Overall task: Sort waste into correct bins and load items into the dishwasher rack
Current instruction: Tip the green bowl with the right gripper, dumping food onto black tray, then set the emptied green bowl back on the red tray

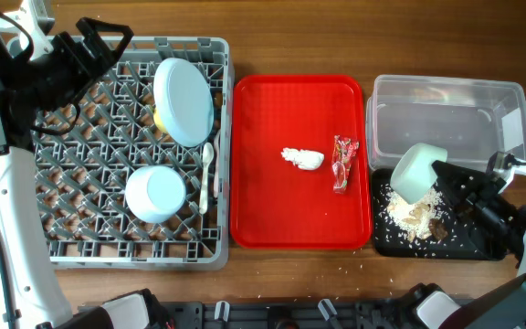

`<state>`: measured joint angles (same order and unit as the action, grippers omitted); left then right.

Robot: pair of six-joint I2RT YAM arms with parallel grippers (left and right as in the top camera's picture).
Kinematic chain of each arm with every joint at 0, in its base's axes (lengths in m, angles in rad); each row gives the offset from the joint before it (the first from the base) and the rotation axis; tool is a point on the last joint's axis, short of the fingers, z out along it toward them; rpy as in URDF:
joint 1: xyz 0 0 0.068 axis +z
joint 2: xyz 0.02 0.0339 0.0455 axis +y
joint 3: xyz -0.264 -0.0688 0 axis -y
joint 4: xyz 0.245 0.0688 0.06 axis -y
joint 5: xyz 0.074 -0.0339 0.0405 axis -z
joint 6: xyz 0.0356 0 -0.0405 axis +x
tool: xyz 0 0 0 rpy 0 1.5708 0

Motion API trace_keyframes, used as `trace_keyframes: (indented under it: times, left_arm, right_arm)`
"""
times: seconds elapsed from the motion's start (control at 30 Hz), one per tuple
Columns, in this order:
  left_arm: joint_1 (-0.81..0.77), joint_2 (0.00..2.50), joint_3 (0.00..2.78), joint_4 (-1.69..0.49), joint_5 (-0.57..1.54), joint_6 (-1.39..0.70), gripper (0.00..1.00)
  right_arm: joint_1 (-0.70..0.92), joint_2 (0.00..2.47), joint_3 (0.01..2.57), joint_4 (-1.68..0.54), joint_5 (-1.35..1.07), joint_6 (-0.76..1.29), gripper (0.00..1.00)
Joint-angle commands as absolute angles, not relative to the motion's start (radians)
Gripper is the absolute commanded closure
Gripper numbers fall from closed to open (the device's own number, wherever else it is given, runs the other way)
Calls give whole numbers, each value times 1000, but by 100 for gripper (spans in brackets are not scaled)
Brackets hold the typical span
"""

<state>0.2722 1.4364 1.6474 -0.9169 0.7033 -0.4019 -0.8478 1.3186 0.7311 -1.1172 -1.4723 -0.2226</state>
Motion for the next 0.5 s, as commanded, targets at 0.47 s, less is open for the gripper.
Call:
trace_keyframes:
  times: [0.47]
  left_arm:
    - [273, 1441, 1652, -914, 701, -404, 0]
  right_arm:
    - [-168, 1140, 1250, -1211, -611, 84, 96]
